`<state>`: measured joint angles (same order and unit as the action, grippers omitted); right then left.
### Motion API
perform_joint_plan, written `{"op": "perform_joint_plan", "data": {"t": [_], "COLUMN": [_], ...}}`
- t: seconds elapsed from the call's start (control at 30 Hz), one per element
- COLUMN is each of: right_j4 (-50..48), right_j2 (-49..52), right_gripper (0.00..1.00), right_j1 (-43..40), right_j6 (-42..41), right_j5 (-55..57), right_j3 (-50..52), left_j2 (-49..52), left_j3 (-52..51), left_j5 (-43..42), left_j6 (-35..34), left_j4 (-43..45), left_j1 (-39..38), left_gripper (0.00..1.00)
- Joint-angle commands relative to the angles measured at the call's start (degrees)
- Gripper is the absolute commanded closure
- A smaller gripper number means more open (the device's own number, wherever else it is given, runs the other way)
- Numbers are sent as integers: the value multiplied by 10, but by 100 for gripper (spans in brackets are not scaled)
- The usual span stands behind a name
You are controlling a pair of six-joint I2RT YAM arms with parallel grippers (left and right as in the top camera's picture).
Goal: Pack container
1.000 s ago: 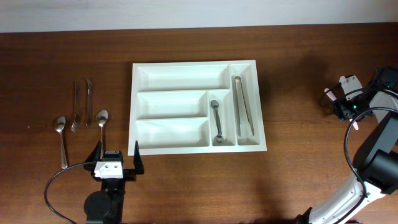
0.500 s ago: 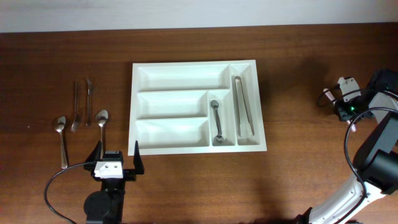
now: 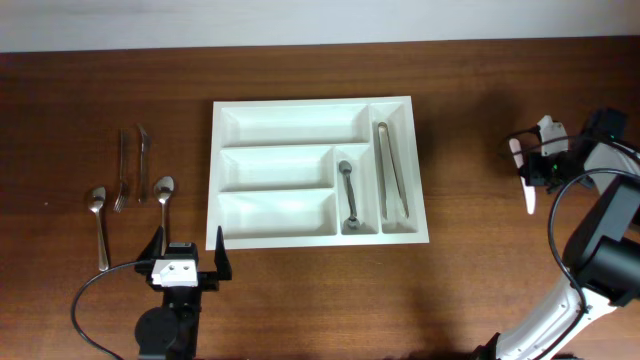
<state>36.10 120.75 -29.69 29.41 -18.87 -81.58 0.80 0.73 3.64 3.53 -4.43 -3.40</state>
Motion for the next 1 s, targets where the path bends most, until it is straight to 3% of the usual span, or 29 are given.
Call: {"op": "perform_joint_plan", "data": {"t": [0.0, 0.57, 0.6, 0.63, 0.67, 0.7, 0.8, 0.97], "right_j4": [9, 94, 91, 89, 87, 87, 87, 87], "right_j2": [15, 14, 14, 14, 14, 14, 14, 14], "right_gripper": [96, 95, 90, 74, 42, 32, 16, 2], "right_j1": [20, 73, 74, 75, 75, 74, 68, 40], "right_j6": [-76, -111, -111, -111, -111, -111, -105, -34], "right_j5": [-22, -52, -41, -25, -10, 13, 98, 170], "right_j3": [-39, -221, -222, -223, -223, -223, -223, -222], "left_j2": [-4, -4, -4, -4, -4, -4, -4, -4], "left_j3": [-2, -2, -2, -2, -2, -2, -2, -2], "left_j5": [6, 6, 6, 6, 6, 6, 6, 6], "left_j6": [9, 9, 9, 9, 9, 9, 9, 9], "left_j4": [1, 1, 1, 1, 1, 1, 1, 1], "left_j1": [2, 2, 2, 2, 2, 2, 2, 2], "left_gripper": [1, 1, 1, 1, 1, 1, 1, 1]}}
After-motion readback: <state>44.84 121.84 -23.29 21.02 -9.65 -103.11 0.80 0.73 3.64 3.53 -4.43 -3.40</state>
